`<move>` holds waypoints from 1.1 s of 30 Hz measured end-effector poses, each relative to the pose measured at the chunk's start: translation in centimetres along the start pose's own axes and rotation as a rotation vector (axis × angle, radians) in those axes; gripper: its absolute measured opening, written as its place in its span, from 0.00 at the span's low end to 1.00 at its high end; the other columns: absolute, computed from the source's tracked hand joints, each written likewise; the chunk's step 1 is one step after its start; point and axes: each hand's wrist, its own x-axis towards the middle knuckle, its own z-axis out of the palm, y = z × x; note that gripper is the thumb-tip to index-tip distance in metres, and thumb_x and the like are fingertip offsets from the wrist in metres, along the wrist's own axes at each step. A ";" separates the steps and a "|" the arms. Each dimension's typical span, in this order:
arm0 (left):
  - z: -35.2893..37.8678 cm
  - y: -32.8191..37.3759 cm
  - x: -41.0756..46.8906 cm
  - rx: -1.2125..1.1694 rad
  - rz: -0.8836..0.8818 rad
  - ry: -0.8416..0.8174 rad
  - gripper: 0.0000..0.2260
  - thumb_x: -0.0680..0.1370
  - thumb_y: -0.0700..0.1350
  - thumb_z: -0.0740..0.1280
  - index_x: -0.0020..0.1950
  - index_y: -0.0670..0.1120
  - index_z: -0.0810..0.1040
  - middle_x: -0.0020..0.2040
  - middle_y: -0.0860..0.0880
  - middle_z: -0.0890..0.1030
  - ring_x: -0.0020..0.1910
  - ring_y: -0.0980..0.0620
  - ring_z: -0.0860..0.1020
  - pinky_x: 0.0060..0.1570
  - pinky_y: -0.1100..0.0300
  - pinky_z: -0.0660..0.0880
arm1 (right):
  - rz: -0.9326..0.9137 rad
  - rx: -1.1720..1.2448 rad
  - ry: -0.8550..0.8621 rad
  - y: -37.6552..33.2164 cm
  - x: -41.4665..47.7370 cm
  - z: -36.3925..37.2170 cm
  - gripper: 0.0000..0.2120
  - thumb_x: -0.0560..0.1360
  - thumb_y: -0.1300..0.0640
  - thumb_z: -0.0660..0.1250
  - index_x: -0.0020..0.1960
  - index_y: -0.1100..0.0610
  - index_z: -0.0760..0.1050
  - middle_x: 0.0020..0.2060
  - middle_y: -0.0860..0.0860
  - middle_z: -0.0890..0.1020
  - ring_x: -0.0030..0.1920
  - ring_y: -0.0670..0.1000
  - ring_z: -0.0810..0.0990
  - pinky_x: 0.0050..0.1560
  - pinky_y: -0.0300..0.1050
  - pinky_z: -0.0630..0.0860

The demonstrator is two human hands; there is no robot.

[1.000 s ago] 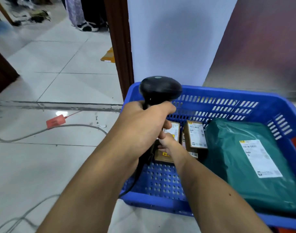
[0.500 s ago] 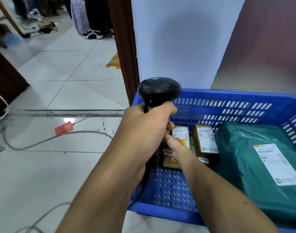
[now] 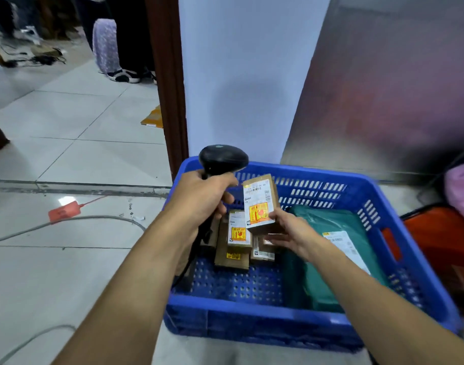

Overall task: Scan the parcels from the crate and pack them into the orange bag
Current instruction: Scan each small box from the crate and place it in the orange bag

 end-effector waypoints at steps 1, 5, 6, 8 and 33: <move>0.1 0.1 -0.1 0.004 0.008 -0.008 0.06 0.78 0.45 0.72 0.51 0.43 0.82 0.32 0.49 0.83 0.28 0.53 0.76 0.33 0.57 0.74 | -0.005 -0.017 0.004 -0.6 -1.6 -1.1 0.19 0.76 0.56 0.71 0.65 0.61 0.76 0.52 0.57 0.88 0.48 0.57 0.88 0.45 0.48 0.84; 1.3 0.6 -1.0 -0.027 0.049 -0.059 0.09 0.78 0.48 0.73 0.53 0.43 0.82 0.33 0.47 0.84 0.29 0.51 0.78 0.38 0.53 0.77 | -0.051 -0.089 -0.019 -3.3 -8.2 -5.8 0.18 0.77 0.59 0.71 0.66 0.62 0.76 0.54 0.58 0.87 0.51 0.59 0.88 0.53 0.48 0.84; 1.7 0.6 -1.3 -0.036 0.060 -0.073 0.10 0.79 0.49 0.73 0.55 0.44 0.81 0.34 0.46 0.84 0.30 0.51 0.78 0.37 0.53 0.78 | -0.071 -0.103 -0.033 -4.0 -9.6 -6.8 0.17 0.77 0.60 0.71 0.65 0.62 0.77 0.54 0.58 0.87 0.52 0.59 0.88 0.57 0.50 0.83; 3.0 0.6 -2.2 -0.053 0.090 -0.098 0.13 0.80 0.52 0.72 0.57 0.45 0.80 0.35 0.45 0.85 0.30 0.49 0.79 0.33 0.55 0.77 | -0.109 -0.109 -0.040 -5.3 -12.1 -8.7 0.15 0.78 0.62 0.69 0.64 0.61 0.77 0.52 0.58 0.88 0.54 0.58 0.87 0.63 0.51 0.81; 9.9 -2.5 -9.8 -0.161 0.225 -0.308 0.20 0.66 0.59 0.75 0.37 0.42 0.77 0.29 0.44 0.73 0.26 0.46 0.68 0.30 0.55 0.67 | -0.325 0.209 0.214 -3.7 -15.1 -14.0 0.19 0.73 0.71 0.67 0.58 0.53 0.78 0.56 0.50 0.86 0.58 0.52 0.82 0.48 0.48 0.85</move>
